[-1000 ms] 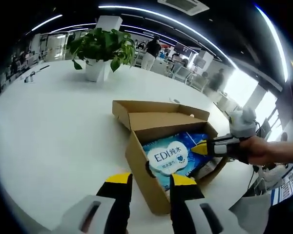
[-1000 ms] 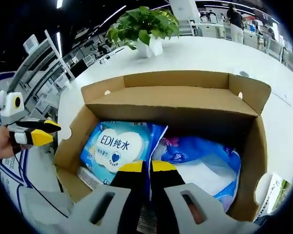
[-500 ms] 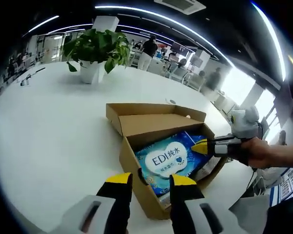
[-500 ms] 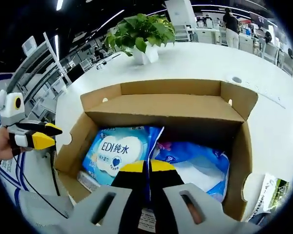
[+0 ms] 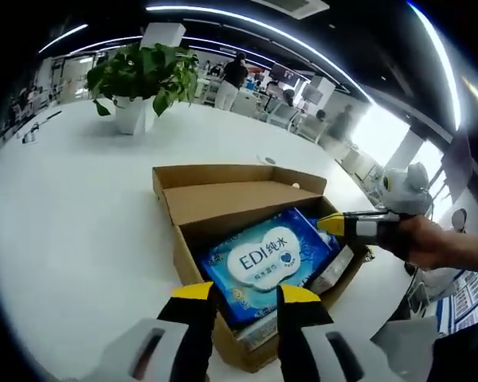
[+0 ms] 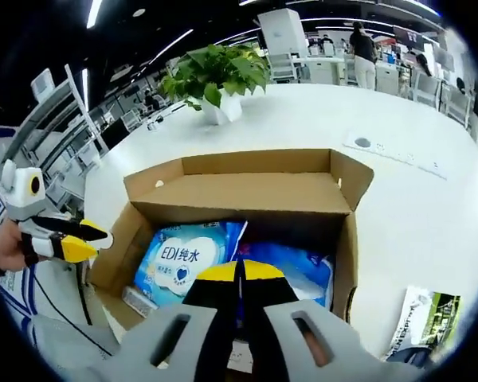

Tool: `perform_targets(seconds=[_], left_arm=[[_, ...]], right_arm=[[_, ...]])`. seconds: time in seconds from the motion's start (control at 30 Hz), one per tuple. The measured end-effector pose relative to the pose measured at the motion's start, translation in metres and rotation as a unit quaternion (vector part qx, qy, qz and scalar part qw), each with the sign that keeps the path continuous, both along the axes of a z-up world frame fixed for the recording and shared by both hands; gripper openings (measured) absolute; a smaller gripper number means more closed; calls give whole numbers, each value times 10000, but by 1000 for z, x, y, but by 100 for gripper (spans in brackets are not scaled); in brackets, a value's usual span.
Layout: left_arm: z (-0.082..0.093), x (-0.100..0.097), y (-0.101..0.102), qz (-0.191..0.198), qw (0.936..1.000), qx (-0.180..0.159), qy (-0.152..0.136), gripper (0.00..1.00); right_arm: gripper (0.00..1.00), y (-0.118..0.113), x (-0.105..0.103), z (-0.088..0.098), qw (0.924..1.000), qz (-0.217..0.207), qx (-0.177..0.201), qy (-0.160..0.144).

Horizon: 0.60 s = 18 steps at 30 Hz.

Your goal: Operate the shoe box by opening the lid, removing the specified soft item, and placing it in the target area until the item is outside and the box remains undamaged.

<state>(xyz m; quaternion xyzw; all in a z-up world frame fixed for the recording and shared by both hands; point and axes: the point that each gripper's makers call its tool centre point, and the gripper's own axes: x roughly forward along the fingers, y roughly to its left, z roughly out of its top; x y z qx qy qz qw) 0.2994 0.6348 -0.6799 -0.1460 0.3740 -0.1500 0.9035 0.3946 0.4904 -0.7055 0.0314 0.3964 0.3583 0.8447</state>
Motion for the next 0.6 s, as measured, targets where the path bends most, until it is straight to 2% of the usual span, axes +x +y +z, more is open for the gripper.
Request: perform_targets(seconds=[0.07, 0.13, 0.23, 0.4, 0.53, 0.6], left_arm=[[0, 1, -4, -27, 10000, -24, 4, 31], [2, 3, -9, -72, 10000, -52, -16, 31], [2, 3, -12, -127, 9999, -57, -17, 31], [3, 3, -11, -145, 9999, -56, -25, 31], [3, 1, -7, -121, 9999, -57, -12, 30], [2, 0, -7, -120, 9999, -57, 9, 30]], right_arm=[[0, -2, 2, 1, 10000, 52, -40, -75], [0, 5, -7, 2, 9996, 193, 157, 120], [0, 7, -8, -6, 9997, 219, 2, 55], [13, 15, -13, -14, 9996, 207, 5, 187], [14, 24, -16, -19, 9992, 339, 15, 199], [13, 24, -16, -26, 9991, 347, -123, 209]])
